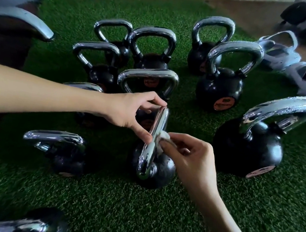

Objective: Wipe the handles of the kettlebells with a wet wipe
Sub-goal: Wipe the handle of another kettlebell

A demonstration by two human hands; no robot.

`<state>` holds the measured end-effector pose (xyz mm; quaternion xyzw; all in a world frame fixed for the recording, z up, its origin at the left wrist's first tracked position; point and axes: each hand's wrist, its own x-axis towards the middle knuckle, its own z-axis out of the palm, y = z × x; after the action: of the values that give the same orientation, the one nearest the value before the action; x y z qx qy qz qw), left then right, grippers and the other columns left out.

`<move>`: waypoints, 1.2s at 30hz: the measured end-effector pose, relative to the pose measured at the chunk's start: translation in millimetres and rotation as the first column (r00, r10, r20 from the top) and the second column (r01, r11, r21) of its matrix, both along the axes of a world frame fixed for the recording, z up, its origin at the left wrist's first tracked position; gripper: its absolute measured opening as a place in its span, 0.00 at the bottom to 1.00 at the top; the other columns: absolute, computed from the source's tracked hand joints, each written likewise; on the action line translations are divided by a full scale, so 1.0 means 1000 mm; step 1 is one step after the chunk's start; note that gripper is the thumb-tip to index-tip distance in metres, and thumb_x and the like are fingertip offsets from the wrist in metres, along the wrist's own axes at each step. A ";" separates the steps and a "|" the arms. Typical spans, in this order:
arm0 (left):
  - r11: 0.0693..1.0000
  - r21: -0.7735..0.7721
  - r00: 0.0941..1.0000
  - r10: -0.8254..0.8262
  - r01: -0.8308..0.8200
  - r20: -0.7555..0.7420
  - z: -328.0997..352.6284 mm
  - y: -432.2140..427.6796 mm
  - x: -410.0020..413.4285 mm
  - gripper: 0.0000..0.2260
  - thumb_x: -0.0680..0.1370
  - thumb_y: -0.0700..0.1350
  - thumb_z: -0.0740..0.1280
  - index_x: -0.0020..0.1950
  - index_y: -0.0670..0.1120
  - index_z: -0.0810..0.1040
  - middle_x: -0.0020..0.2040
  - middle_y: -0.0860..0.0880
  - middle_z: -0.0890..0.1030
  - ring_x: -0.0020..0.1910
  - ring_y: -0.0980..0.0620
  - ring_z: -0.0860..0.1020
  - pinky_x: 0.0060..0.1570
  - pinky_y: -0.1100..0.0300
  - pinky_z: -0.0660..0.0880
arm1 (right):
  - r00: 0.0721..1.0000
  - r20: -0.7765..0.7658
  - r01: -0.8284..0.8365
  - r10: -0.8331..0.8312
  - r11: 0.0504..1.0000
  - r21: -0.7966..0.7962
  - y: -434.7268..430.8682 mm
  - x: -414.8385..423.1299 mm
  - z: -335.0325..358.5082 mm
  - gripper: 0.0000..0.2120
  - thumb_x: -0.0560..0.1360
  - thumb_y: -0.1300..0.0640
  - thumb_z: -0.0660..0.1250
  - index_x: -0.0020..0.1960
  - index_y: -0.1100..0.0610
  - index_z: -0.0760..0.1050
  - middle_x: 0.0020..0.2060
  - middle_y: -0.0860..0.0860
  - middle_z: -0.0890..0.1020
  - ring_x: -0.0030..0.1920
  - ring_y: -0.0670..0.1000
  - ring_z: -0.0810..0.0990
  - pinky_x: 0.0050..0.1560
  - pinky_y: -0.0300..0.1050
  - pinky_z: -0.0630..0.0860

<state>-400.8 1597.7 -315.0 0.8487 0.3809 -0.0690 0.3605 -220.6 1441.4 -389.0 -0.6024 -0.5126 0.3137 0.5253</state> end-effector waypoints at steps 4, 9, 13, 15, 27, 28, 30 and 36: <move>1.000 -0.017 1.000 0.006 -0.006 -0.008 0.002 0.001 -0.001 0.46 0.61 0.62 0.83 0.73 0.64 0.63 0.75 0.62 0.71 0.74 0.63 0.66 0.74 0.53 0.65 | 0.999 0.040 -0.035 0.036 0.999 -0.021 -0.033 -0.014 -0.015 0.07 0.71 0.52 0.79 0.48 0.45 0.87 0.40 0.39 0.87 0.40 0.42 0.85 0.40 0.40 0.81; 0.992 -0.110 0.997 0.059 -0.064 -0.046 0.014 0.002 0.006 0.45 0.60 0.57 0.84 0.72 0.61 0.66 0.68 0.64 0.77 0.69 0.65 0.71 0.65 0.63 0.68 | 0.999 0.006 -0.043 0.043 0.999 -0.019 -0.039 -0.016 -0.028 0.07 0.72 0.55 0.78 0.48 0.46 0.87 0.41 0.42 0.86 0.42 0.44 0.85 0.40 0.36 0.79; 0.977 -0.095 0.981 0.191 -0.189 0.013 0.009 -0.007 0.015 0.42 0.59 0.58 0.83 0.69 0.58 0.70 0.57 0.68 0.82 0.59 0.69 0.76 0.55 0.68 0.68 | 0.994 0.062 -0.089 0.089 0.996 -0.002 -0.037 -0.014 -0.035 0.08 0.72 0.55 0.78 0.50 0.47 0.87 0.44 0.41 0.86 0.45 0.45 0.83 0.44 0.37 0.79; 0.969 -0.087 0.971 0.234 -0.229 0.045 -0.001 -0.013 0.016 0.43 0.59 0.55 0.85 0.70 0.59 0.69 0.64 0.62 0.79 0.62 0.65 0.76 0.61 0.67 0.69 | 0.967 0.225 -0.122 0.116 0.992 0.011 -0.034 -0.013 -0.042 0.07 0.72 0.54 0.78 0.50 0.47 0.87 0.45 0.38 0.86 0.47 0.44 0.81 0.46 0.39 0.78; 0.975 -0.022 0.971 0.221 -0.219 0.095 -0.004 -0.012 -0.011 0.48 0.59 0.58 0.83 0.76 0.64 0.67 0.77 0.55 0.69 0.77 0.61 0.64 0.75 0.58 0.60 | 0.888 0.332 -0.295 0.319 0.948 -0.124 0.008 0.001 -0.024 0.12 0.72 0.49 0.76 0.54 0.39 0.85 0.41 0.35 0.82 0.45 0.40 0.74 0.42 0.31 0.65; 0.976 -0.045 0.971 0.218 -0.215 0.096 -0.004 -0.009 -0.018 0.49 0.57 0.60 0.84 0.76 0.65 0.67 0.77 0.57 0.70 0.76 0.62 0.64 0.76 0.54 0.61 | 0.865 0.356 -0.338 0.354 0.935 -0.109 0.011 -0.002 -0.024 0.12 0.72 0.50 0.76 0.55 0.40 0.85 0.40 0.35 0.81 0.45 0.41 0.73 0.44 0.30 0.64; 0.976 -0.091 0.971 0.209 -0.199 0.117 -0.005 -0.004 -0.031 0.48 0.59 0.58 0.84 0.76 0.64 0.67 0.73 0.62 0.72 0.72 0.69 0.66 0.76 0.53 0.63 | 0.794 0.422 -0.439 0.438 0.893 -0.102 0.019 -0.012 -0.020 0.11 0.73 0.50 0.75 0.55 0.42 0.86 0.40 0.35 0.78 0.45 0.41 0.71 0.47 0.30 0.65; 0.987 -0.105 0.986 0.131 -0.120 0.106 -0.010 0.014 -0.069 0.46 0.63 0.61 0.82 0.77 0.66 0.65 0.74 0.66 0.70 0.75 0.67 0.64 0.74 0.54 0.66 | 0.594 0.571 -0.603 0.567 0.783 -0.150 0.045 -0.038 -0.007 0.11 0.74 0.57 0.75 0.55 0.47 0.86 0.43 0.42 0.79 0.49 0.46 0.74 0.50 0.39 0.73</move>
<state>-469.3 1611.7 -325.1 0.8068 0.4086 -0.0167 0.4264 -259.0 1486.5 -395.7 -0.4508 -0.8266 0.2506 0.2253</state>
